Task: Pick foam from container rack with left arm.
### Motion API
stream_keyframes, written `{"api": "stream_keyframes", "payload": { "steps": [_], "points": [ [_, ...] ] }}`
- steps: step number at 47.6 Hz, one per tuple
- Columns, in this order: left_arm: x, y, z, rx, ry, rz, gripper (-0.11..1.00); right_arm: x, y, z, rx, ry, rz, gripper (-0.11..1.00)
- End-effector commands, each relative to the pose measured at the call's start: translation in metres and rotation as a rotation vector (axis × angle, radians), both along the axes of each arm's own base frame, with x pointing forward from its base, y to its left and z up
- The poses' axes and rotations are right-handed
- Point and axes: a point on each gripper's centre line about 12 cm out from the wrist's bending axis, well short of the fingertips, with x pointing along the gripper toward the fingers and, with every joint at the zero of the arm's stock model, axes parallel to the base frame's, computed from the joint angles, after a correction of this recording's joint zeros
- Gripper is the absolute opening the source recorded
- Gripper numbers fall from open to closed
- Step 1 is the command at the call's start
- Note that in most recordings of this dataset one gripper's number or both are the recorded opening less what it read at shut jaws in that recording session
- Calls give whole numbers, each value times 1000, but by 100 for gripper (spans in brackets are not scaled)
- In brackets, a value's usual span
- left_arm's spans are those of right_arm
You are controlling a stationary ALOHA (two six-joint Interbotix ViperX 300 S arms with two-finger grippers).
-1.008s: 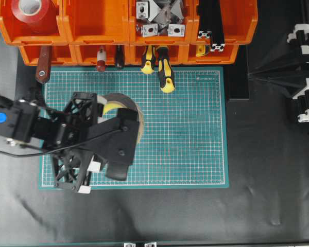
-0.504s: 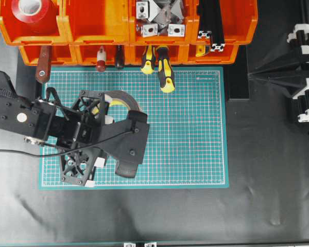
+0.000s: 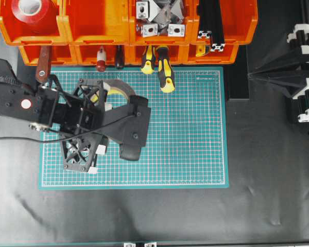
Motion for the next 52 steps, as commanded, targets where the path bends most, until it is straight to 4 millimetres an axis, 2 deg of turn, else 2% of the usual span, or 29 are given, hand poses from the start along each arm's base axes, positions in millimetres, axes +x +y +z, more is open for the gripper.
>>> {"api": "stream_keyframes", "payload": {
  "steps": [1,7,11,23,35,52],
  "points": [
    [-3,0,11,-2,-23,-2,46,2,0,12,13,-34,-1,0],
    [-6,2,9,3,1,3,81,2,1,12,40,-31,1,0],
    [-9,4,7,7,20,9,91,1,1,13,54,-33,2,0],
    [-12,4,11,3,4,8,89,1,1,14,56,-36,2,0],
    [-18,2,31,-29,-114,5,89,1,2,14,58,-34,7,0],
    [-64,-14,56,-83,-422,-135,89,-2,4,13,57,-12,21,0]
  ]
}}
